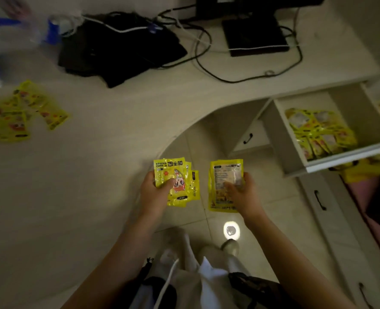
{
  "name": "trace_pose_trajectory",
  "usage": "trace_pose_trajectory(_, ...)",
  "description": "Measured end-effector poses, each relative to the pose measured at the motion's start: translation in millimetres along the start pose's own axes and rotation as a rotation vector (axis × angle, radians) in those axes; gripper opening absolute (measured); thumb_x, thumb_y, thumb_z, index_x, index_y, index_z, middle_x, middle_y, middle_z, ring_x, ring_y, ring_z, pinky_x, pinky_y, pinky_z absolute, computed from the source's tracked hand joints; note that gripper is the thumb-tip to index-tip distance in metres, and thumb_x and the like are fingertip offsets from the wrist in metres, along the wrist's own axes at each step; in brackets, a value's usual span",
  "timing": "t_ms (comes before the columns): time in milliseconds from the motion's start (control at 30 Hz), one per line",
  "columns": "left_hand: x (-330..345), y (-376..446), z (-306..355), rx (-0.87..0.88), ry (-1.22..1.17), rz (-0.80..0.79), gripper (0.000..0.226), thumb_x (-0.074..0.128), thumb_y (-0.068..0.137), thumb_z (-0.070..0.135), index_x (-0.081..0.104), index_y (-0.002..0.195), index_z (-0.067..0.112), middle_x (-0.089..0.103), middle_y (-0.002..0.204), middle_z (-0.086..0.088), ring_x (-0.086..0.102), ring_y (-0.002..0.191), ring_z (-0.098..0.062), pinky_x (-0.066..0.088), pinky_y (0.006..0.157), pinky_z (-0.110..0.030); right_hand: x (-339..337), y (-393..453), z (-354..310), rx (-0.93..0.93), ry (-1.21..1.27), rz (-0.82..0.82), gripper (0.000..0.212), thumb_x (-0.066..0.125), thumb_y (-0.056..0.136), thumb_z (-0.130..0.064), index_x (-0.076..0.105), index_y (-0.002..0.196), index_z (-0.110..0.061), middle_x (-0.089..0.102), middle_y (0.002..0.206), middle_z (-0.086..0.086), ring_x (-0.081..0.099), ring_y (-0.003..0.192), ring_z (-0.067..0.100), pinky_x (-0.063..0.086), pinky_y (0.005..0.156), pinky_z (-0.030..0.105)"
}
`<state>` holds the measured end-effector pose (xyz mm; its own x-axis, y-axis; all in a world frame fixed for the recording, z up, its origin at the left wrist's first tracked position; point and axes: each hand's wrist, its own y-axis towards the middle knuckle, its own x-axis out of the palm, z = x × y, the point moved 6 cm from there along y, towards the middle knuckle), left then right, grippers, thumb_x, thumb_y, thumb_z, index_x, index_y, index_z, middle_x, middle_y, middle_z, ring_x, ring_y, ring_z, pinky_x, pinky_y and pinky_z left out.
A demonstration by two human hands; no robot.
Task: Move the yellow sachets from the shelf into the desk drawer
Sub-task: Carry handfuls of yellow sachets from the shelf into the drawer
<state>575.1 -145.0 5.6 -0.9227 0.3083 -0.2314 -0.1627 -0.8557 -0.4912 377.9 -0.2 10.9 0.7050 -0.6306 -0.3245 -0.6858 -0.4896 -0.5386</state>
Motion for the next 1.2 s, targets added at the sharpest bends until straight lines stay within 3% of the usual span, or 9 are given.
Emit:
trace_pose_trajectory(233,130,-68,0,-0.005,0.053,-0.086,0.020,0.070,0.083,0.011,0.060,0.099,0.015,0.067,0.084,0.007,0.063,0.070,-0.004,0.045,0.055,-0.019,-137,-1,61,0.076,0.040,0.113,0.026,0.062,0.089,-0.014,0.049,0.112,-0.009,0.065,0.107,0.014,0.067,0.093,0.030,0.057,0.080,0.050)
trace_pose_trajectory(500,260,-114,-5,-0.007,0.113,-0.222,0.020,0.072,0.081,0.012,0.057,0.088,0.023,0.069,0.089,0.002,0.066,0.076,-0.011,0.049,0.064,-0.026,-256,9,106,0.134,0.112,0.241,0.023,0.061,0.087,-0.014,0.051,0.107,-0.008,0.068,0.102,0.014,0.068,0.088,0.031,0.058,0.076,0.046)
trace_pose_trajectory(633,306,-118,1,-0.002,0.144,-0.270,0.021,0.074,0.080,0.012,0.059,0.093,0.019,0.070,0.091,-0.001,0.067,0.076,-0.013,0.050,0.066,-0.027,-293,21,117,0.174,0.146,0.283,0.024,0.061,0.087,-0.014,0.051,0.108,-0.011,0.067,0.105,0.015,0.068,0.089,0.031,0.057,0.078,0.048)
trace_pose_trajectory(800,356,-109,18,-0.008,0.144,-0.288,0.024,0.073,0.080,0.011,0.057,0.097,0.019,0.068,0.088,0.004,0.065,0.074,-0.009,0.045,0.058,-0.023,-332,48,113,0.178,0.168,0.338,0.028,0.061,0.089,-0.013,0.050,0.114,-0.007,0.065,0.105,0.016,0.065,0.086,0.028,0.054,0.072,0.037)
trace_pose_trajectory(1000,412,-76,42,-0.035,0.134,-0.316,0.025,0.073,0.081,0.012,0.057,0.099,0.020,0.068,0.090,0.005,0.065,0.077,-0.008,0.046,0.058,-0.024,-370,101,84,0.160,0.118,0.343,0.031,0.059,0.090,-0.011,0.049,0.118,-0.003,0.062,0.103,0.012,0.060,0.077,0.017,0.053,0.071,0.036)
trace_pose_trajectory(1200,456,-32,59,-0.084,0.165,-0.306,0.023,0.074,0.080,0.016,0.057,0.095,0.022,0.070,0.097,-0.001,0.067,0.082,-0.015,0.052,0.070,-0.030,-400,156,56,0.164,0.070,0.346,0.029,0.061,0.088,-0.014,0.049,0.114,-0.007,0.063,0.109,0.014,0.063,0.096,0.028,0.054,0.084,0.049)
